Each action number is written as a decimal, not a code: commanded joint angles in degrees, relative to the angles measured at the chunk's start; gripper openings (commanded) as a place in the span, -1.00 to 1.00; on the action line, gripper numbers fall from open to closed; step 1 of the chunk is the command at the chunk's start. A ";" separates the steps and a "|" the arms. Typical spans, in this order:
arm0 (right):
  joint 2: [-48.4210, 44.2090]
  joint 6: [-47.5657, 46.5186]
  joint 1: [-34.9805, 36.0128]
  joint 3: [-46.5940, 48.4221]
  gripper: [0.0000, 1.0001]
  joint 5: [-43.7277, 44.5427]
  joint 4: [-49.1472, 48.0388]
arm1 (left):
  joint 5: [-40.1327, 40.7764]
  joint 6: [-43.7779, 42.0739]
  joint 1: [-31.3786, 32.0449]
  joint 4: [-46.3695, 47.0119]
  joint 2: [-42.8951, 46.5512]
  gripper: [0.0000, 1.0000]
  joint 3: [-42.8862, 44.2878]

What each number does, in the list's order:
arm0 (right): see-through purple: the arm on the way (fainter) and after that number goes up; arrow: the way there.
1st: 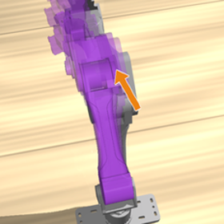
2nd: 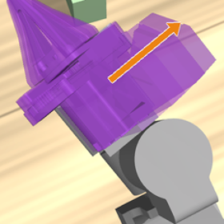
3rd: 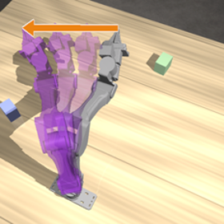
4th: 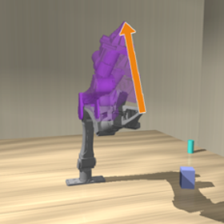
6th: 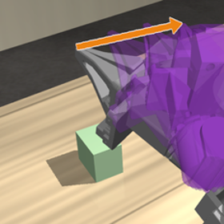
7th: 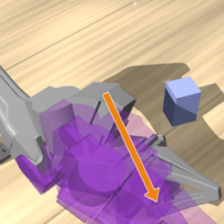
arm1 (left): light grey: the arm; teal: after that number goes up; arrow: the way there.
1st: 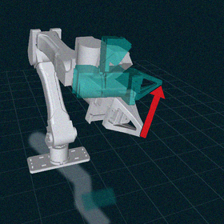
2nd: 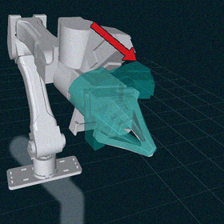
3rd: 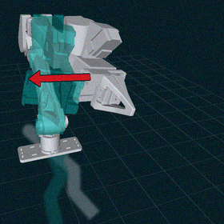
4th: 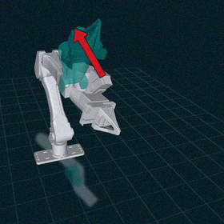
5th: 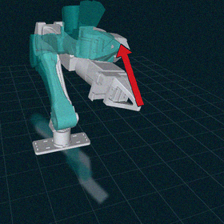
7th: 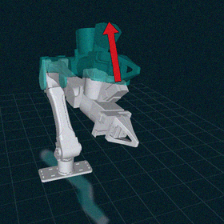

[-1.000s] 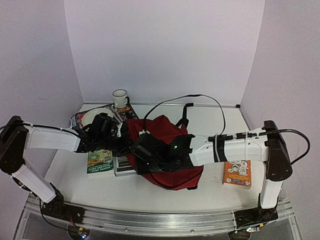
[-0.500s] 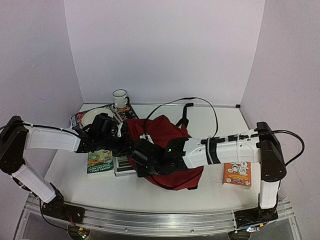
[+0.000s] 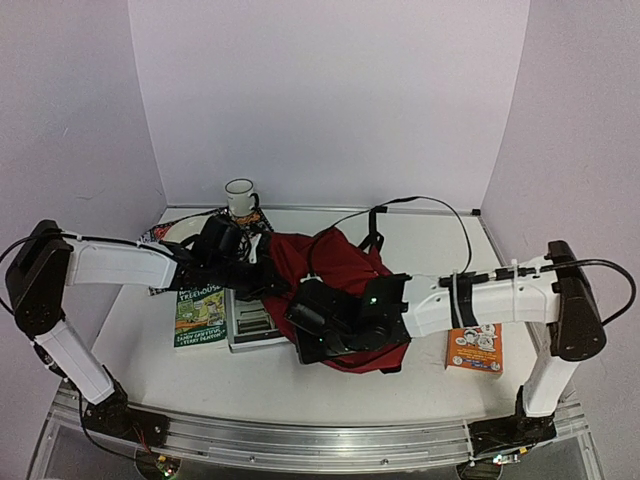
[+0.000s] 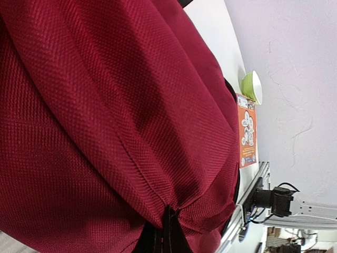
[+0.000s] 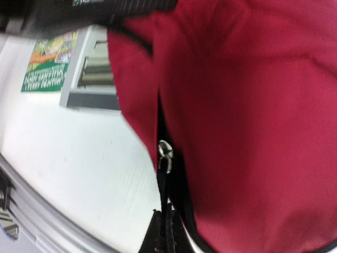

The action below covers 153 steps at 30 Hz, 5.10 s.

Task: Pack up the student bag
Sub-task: Unzip the largest pocket of the student bag, then hold the largest pocket of the student bag, then unzip the largest pocket of the student bag, then hold the largest pocket of the student bag, then unzip the largest pocket of the student bag.

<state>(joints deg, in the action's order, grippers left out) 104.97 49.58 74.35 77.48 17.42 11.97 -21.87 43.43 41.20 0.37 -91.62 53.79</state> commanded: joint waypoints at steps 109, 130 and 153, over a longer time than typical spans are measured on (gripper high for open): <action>-5.67 -11.68 -5.77 -6.29 -1.00 0.65 -11.44 | -6.83 2.60 0.63 -1.57 -1.70 0.53 3.14; -12.53 -11.31 -9.28 -15.50 -1.00 1.33 -9.25 | -7.82 5.38 2.80 7.80 -8.59 -1.00 4.32; -23.25 -25.03 -47.78 -29.33 -1.00 -4.66 -0.84 | -9.40 0.80 1.64 1.89 0.82 -1.00 2.33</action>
<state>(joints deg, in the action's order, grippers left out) 76.70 28.28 34.76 46.90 6.26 2.86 -30.96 46.68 44.43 6.30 -95.81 56.31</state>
